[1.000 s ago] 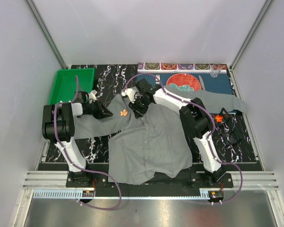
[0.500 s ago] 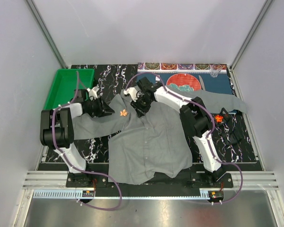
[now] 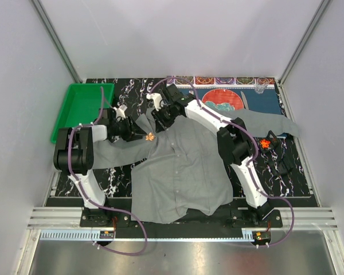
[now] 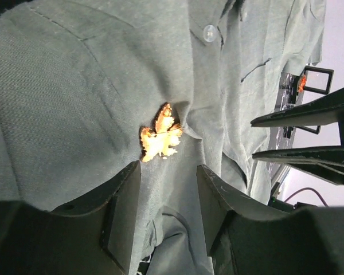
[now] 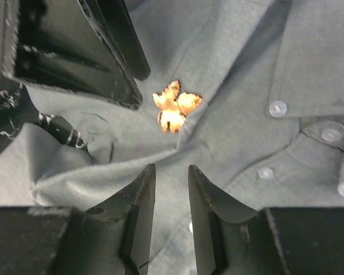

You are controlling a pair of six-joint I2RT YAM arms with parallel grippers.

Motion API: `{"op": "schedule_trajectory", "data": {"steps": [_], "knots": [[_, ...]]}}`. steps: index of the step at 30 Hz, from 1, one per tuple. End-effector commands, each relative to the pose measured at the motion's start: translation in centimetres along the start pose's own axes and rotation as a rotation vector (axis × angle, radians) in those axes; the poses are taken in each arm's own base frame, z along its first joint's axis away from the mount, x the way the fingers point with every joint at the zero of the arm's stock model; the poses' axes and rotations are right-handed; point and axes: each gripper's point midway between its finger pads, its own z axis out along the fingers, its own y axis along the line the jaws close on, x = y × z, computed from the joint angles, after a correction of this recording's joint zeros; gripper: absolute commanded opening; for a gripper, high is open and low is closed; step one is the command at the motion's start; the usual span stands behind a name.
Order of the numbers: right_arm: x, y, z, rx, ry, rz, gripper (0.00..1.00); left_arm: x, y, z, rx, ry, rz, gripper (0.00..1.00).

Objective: Pin the brooch onto the clothing
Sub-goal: Adjust the brooch on the clothes.

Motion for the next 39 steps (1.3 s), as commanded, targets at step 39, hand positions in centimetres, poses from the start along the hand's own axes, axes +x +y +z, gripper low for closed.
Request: {"op": "schedule_trajectory", "data": {"steps": [39], "knots": [[0.4,-1.4,3.2,-0.083,-0.002,0.264,0.27,-0.5,-4.4,3.3,0.154,0.008,0.07,0.31]]}}
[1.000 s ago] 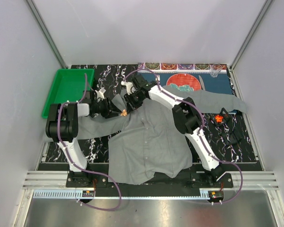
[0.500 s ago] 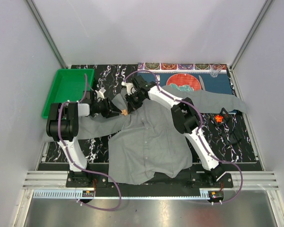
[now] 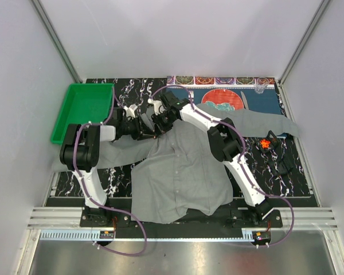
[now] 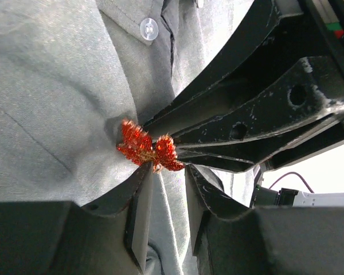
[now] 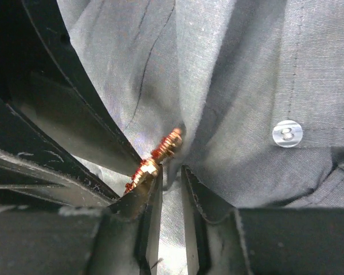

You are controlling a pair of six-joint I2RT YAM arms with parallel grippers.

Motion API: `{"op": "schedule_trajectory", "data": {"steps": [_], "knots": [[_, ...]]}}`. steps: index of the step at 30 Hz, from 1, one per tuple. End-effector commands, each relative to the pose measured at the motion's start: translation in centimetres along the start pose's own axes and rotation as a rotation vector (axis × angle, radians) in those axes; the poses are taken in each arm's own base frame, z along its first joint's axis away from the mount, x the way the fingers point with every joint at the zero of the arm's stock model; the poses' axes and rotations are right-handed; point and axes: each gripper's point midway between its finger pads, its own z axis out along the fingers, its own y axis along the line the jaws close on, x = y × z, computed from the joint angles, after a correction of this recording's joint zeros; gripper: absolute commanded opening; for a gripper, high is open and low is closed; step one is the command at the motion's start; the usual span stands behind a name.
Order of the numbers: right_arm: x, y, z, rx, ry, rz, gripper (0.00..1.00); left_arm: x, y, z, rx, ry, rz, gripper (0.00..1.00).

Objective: Pin the brooch onto the clothing
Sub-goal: Adjust the brooch on the clothes, then adjust the clothes at the center of the board.

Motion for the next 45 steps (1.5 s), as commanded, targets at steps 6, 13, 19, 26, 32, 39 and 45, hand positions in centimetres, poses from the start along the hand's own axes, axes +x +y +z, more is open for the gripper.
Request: {"op": "schedule_trajectory", "data": {"steps": [6,13,19,26,32,39,45], "knots": [[-2.6,-1.1,-5.5,0.016,-0.086,0.04,0.37,-1.8,-1.5,0.7,0.004,-0.02,0.122,0.31],[-2.7,-1.6,-8.0,0.014,-0.097,0.071,0.39,-2.1,-0.5,1.4,-0.06,0.008,0.147,0.31],[-2.9,-1.4,-8.5,0.02,-0.102,0.061,0.38,-1.6,-0.7,2.5,-0.104,0.058,0.203,0.31],[-1.4,-2.1,-9.6,0.062,-0.055,0.03,0.37,-0.9,-0.6,-0.3,-0.214,0.116,0.333,0.47],[-0.2,-2.8,-10.3,0.094,-0.029,0.013,0.36,-2.5,0.9,-5.5,-0.274,0.032,0.327,0.5],[2.2,-2.8,-10.6,0.103,0.038,0.009,0.35,-0.1,4.4,-7.0,-0.377,0.162,0.355,0.46],[4.2,-3.9,-10.3,0.142,0.079,0.033,0.35,0.1,7.4,-7.0,-0.462,0.232,0.357,0.46]]}}
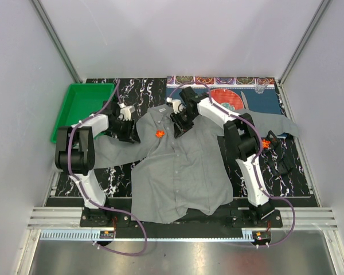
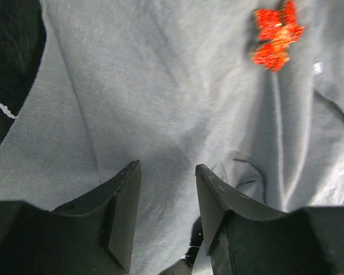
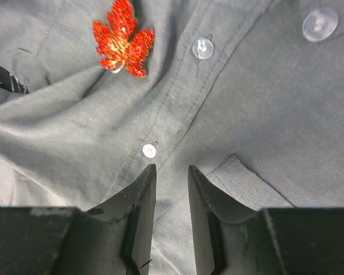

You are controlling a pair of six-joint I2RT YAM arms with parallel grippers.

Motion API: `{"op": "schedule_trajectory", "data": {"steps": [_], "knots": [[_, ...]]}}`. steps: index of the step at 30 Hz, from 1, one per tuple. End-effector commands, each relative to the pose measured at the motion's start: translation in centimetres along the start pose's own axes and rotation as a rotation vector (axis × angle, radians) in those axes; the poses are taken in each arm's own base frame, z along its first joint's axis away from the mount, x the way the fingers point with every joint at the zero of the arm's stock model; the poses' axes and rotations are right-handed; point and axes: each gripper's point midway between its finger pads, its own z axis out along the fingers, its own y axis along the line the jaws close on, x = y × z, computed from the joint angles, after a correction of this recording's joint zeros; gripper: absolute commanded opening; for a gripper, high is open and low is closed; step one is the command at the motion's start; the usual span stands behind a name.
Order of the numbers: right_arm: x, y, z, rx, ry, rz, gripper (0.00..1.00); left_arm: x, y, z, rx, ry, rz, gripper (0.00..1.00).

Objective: Pin the brooch onto the clothing
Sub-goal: Adjust the clothes at the center of the board.

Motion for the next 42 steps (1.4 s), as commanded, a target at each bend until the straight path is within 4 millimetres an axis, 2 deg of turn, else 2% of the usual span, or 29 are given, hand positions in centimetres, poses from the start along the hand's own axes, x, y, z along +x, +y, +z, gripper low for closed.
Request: {"op": "schedule_trajectory", "data": {"steps": [1,2,7,10,14,20,23,24,26,29,31,32,34,35,36,37,38,39,40,41,42], "knots": [[0.0,-0.3,-1.8,0.041,-0.014,-0.019,0.35,0.9,2.7,0.3,-0.102,0.079,0.019,0.46],[0.5,-0.5,-1.5,0.042,-0.001,-0.01,0.35,0.8,3.3,0.1,-0.142,0.083,0.027,0.46],[1.9,-0.9,-0.9,0.041,0.047,0.014,0.34,2.8,4.4,-1.5,-0.21,0.185,0.01,0.45],[2.4,-1.0,-0.8,0.042,0.063,0.024,0.35,3.4,6.1,-2.9,-0.28,0.188,0.02,0.46],[2.7,-1.0,-0.8,0.041,0.067,0.022,0.34,2.8,8.1,-4.3,-0.332,0.168,0.01,0.46],[2.6,-0.4,-0.9,0.018,0.063,0.024,0.35,1.1,8.5,-5.0,-0.358,0.14,0.041,0.46],[1.9,0.2,-1.6,0.002,0.036,-0.001,0.35,0.6,8.3,-5.5,-0.361,0.127,0.056,0.46],[1.3,0.7,-2.5,-0.005,0.01,-0.019,0.36,0.4,8.1,-5.7,-0.356,0.118,0.066,0.46],[0.2,1.3,-3.5,-0.005,-0.032,-0.058,0.38,-0.5,6.9,-6.2,-0.325,0.081,0.096,0.47],[-2.2,2.9,-6.4,-0.023,-0.129,-0.123,0.44,-2.3,4.4,-7.3,-0.262,0.002,0.162,0.51],[-3.9,4.3,-9.2,-0.036,-0.207,-0.165,0.52,-3.7,2.5,-8.2,-0.217,-0.057,0.221,0.53],[-4.5,4.5,-10.4,-0.033,-0.237,-0.182,0.58,-4.7,0.9,-9.1,-0.213,-0.101,0.279,0.58],[-5.7,5.6,-13.8,-0.013,-0.307,-0.228,0.64,-6.1,-1.2,-10.4,-0.2,-0.163,0.353,0.71],[-6.1,5.4,-15.1,0.007,-0.333,-0.246,0.67,-7.1,-3.4,-11.3,-0.195,-0.212,0.425,0.77],[-6.4,5.9,-17.3,0.041,-0.374,-0.273,0.73,-7.7,-4.7,-12.0,-0.182,-0.244,0.467,0.81],[-6.5,5.9,-18.5,0.063,-0.393,-0.287,0.75,-8.4,-5.9,-12.8,-0.181,-0.283,0.503,0.91],[-6.5,5.9,-19.8,0.085,-0.411,-0.315,0.77,-9.3,-8.0,-14.1,-0.186,-0.345,0.565,0.94],[-6.2,5.8,-22.2,0.127,-0.447,-0.322,0.82,-9.7,-9.1,-14.9,-0.187,-0.375,0.601,0.99],[-5.9,5.6,-23.4,0.151,-0.465,-0.325,0.85,-10.5,-9.9,-15.9,-0.215,-0.414,0.633,0.99],[-5.6,5.4,-24.6,0.174,-0.48,-0.327,0.88,-11.1,-11.5,-17.0,-0.215,-0.463,0.683,0.99],[-4.7,4.6,-26.7,0.219,-0.507,-0.309,0.92,-11.6,-12.3,-17.8,-0.213,-0.493,0.701,0.99]]}}
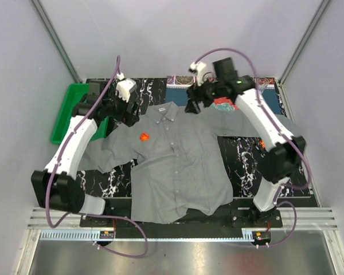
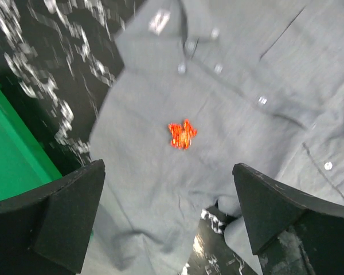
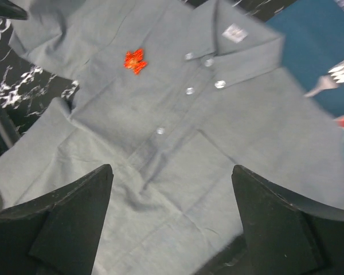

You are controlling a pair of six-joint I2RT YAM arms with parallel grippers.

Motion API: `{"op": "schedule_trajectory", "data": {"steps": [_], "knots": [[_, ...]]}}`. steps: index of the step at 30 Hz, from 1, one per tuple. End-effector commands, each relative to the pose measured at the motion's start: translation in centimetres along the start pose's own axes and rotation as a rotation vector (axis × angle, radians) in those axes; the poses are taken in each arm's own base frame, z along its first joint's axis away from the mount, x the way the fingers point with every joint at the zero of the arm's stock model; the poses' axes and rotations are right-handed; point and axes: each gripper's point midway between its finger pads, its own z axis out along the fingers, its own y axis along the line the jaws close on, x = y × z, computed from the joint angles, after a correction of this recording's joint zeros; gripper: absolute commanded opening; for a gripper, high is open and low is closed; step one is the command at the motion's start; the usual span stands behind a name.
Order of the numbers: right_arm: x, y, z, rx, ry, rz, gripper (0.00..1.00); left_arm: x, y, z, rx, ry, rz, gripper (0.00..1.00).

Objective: Pin the brooch onto the clothing
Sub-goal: Adjust the clothes at the center of the board, then pick up the brooch from the brooch box.

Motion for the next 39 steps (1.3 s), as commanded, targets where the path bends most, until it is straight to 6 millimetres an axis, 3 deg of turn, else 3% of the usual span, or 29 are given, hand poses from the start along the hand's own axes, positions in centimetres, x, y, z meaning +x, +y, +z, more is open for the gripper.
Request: {"op": "schedule_trajectory", "data": {"steps": [1,2,5,6,8,9,11,14,16,17,20,24,28,30,33,36,39], "knots": [[-1.8,-1.6,-8.3,0.157,-0.119,-0.071,0.94,-7.6,-1.5,-4.5,-0.032,-0.248,0.161,0.99],[-1.8,-2.0,-10.3,0.21,-0.137,-0.062,0.95,-8.5,-1.3,-5.2,-0.058,-0.286,0.118,0.99],[0.6,-3.7,-13.5,0.283,-0.109,0.009,0.97,-10.6,-0.1,-7.4,-0.117,-0.366,0.055,0.99],[1.5,-3.1,-14.8,0.277,-0.101,0.028,0.97,-11.0,0.0,-7.9,-0.121,-0.386,0.057,0.99],[3.1,-4.2,-17.3,0.335,-0.09,0.06,0.97,-10.9,0.5,-8.1,-0.14,-0.366,0.056,0.99],[4.5,-4.1,-18.5,0.383,-0.054,0.069,0.97,-12.0,-0.7,-8.9,-0.083,-0.385,0.083,0.99],[6.8,-4.2,-20.8,0.48,0.025,0.029,0.94,-10.6,-2.6,-8.2,0.035,-0.302,0.103,0.99],[11.0,-4.4,-22.5,0.588,0.165,0.03,0.93,-10.0,-5.8,-7.8,0.173,-0.284,0.109,0.99],[14.4,-4.3,-22.4,0.59,0.272,0.021,0.91,-8.8,-8.0,-7.4,0.252,-0.273,0.126,0.99],[15.8,-4.2,-23.1,0.62,0.319,0.02,0.9,-8.3,-8.7,-7.1,0.271,-0.267,0.151,0.99],[21.1,-4.0,-22.6,0.619,0.483,0.023,0.88,-6.7,-10.3,-5.9,0.28,-0.223,0.213,0.98],[24.0,-4.1,-22.3,0.591,0.582,-0.014,0.82,-5.4,-11.9,-4.7,0.316,-0.173,0.213,0.98],[24.7,-5.1,-21.7,0.477,0.612,-0.199,0.8,-4.7,-14.1,-3.2,0.404,-0.112,0.218,0.96],[24.4,-4.0,-21.0,0.341,0.572,-0.283,0.82,-4.0,-16.0,-2.5,0.471,-0.087,0.247,0.96],[24.3,-3.8,-20.4,0.167,0.608,-0.47,0.83,-3.8,-17.2,-1.8,0.523,-0.079,0.242,0.96],[23.4,-5.5,-19.4,0.055,0.639,-0.594,0.82,-4.7,-17.8,-1.8,0.567,-0.094,0.196,0.97],[23.1,-9.0,-19.5,-0.006,0.678,-0.667,0.81,-6.1,-18.1,-2.3,0.584,-0.177,0.235,0.98]]}}
